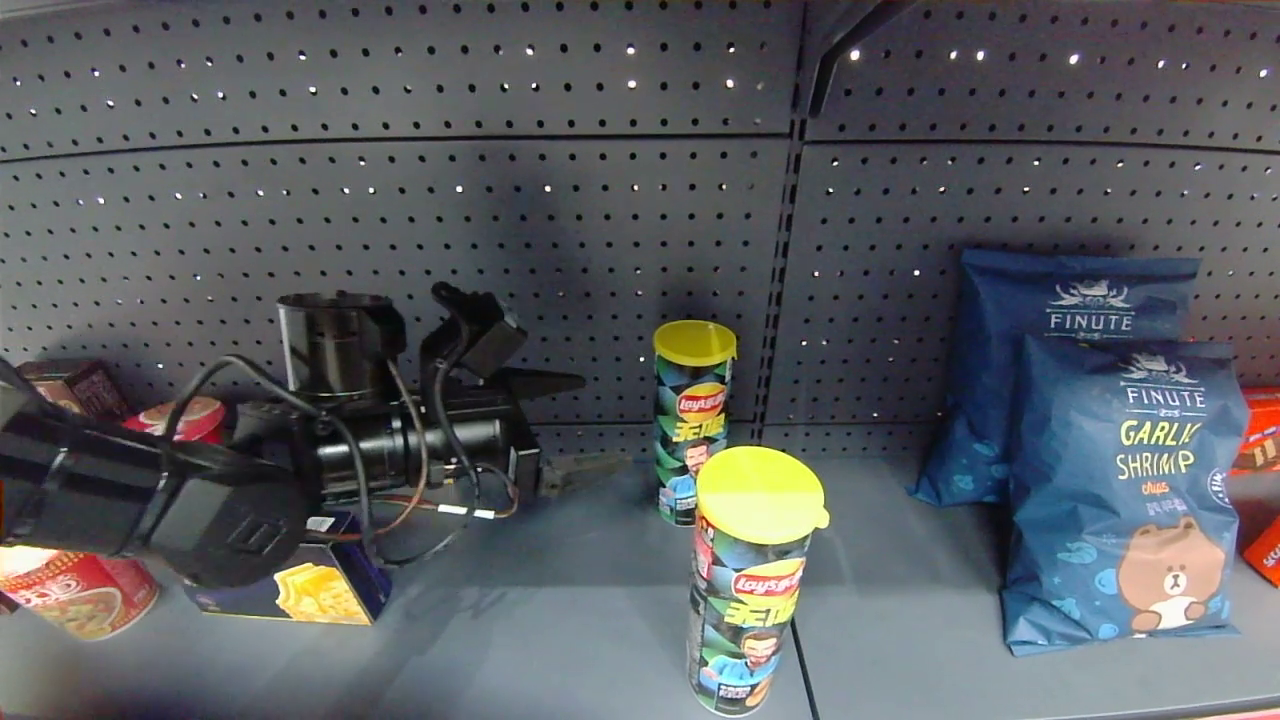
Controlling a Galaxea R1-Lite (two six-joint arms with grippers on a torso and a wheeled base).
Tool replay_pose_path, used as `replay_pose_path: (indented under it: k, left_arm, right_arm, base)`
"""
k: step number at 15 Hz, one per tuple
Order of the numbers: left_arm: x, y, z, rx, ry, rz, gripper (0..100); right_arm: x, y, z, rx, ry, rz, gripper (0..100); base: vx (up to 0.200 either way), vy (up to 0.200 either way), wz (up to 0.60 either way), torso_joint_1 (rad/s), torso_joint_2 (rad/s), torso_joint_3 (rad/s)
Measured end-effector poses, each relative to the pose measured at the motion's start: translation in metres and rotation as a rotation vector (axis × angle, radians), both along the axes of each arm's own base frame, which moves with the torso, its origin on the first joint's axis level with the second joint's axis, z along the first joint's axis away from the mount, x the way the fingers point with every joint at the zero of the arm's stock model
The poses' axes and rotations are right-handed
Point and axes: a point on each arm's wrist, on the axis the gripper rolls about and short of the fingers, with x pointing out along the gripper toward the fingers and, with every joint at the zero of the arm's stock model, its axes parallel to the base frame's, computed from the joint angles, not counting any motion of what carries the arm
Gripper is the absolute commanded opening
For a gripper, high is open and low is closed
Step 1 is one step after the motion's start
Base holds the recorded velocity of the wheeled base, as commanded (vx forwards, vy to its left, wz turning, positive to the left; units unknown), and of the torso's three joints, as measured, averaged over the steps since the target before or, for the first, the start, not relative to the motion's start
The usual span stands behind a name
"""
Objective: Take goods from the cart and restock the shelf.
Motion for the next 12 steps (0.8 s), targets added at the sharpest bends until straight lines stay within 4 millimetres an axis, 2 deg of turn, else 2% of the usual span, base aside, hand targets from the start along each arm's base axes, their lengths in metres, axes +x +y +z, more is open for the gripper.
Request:
replay_pose_path:
  k: [3,5,6,9,12]
  left_arm:
    - [-0.035,0.018,0.010,0.017,-0.005,0.104,100]
    - [-0.057,0.026,0.020,0.017,-0.026,0.171,100]
    - [-0.065,0.030,0.027,0.009,-0.038,0.208,100]
    - [-0.092,0.031,0.038,0.049,-0.004,0.351,100]
    - [-0.117,0.027,0.047,0.026,0.008,0.349,100]
  right_arm:
    - [0.001,-0.001,0.000,0.000,-0.009,0.192,100]
    - [0.003,-0.001,0.003,-0.013,0.012,0.239,100]
    - [0.005,0.000,0.010,-0.017,0.024,0.247,100]
    - [0.023,0.010,0.064,-0.015,0.067,0.299,100]
    - [0.065,0.036,0.109,0.006,0.156,0.401,100]
  base:
    - [0.000,0.000,0.00,0.000,0.00,0.000]
    - [0.000,0.000,0.00,0.000,0.00,0.000]
    - [0.000,0.000,0.00,0.000,0.00,0.000]
    - [0.000,0.000,0.00,0.000,0.00,0.000]
    - [0.000,0.000,0.00,0.000,0.00,0.000]
